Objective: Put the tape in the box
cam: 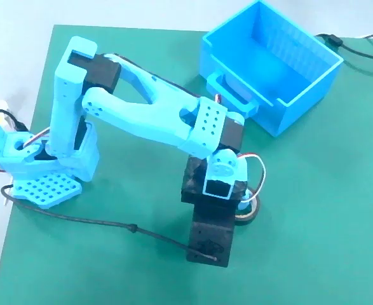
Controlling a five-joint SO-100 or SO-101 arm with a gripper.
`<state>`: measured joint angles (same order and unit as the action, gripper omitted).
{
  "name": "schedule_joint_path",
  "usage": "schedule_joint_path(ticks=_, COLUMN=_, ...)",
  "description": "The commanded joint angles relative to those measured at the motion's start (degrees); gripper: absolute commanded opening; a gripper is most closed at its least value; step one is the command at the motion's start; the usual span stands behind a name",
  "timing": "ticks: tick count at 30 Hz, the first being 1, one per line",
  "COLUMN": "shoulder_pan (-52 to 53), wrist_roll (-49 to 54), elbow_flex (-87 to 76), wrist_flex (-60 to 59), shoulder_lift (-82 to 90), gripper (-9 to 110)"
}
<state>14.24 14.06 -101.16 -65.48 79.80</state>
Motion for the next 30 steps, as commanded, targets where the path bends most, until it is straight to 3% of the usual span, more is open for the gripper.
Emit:
schedule_joint_path(ticks=1, shoulder_pan=0.0, wrist_roll=0.6, elbow_flex=5.0, wrist_flex=-0.3, shoulder_lift=0.6, gripper=15)
schedule_joint_path(ticks=6, shoulder_pan=0.0, wrist_roll=0.6, elbow_flex=5.0, wrist_flex=-0.3, shoulder_lift=0.5, gripper=0)
schedule_joint_path(ticks=18, shoulder_pan=0.5, wrist_roll=1.2, elbow_flex=5.0, wrist_flex=-0.3, shoulder_lift=2.3, gripper=0)
schedule_joint_path(ticks=30, shoulder_pan=4.2, wrist_roll=1.0, elbow_flex=5.8, wrist_flex=-1.4, shoulder_lift=23.5, gripper=0)
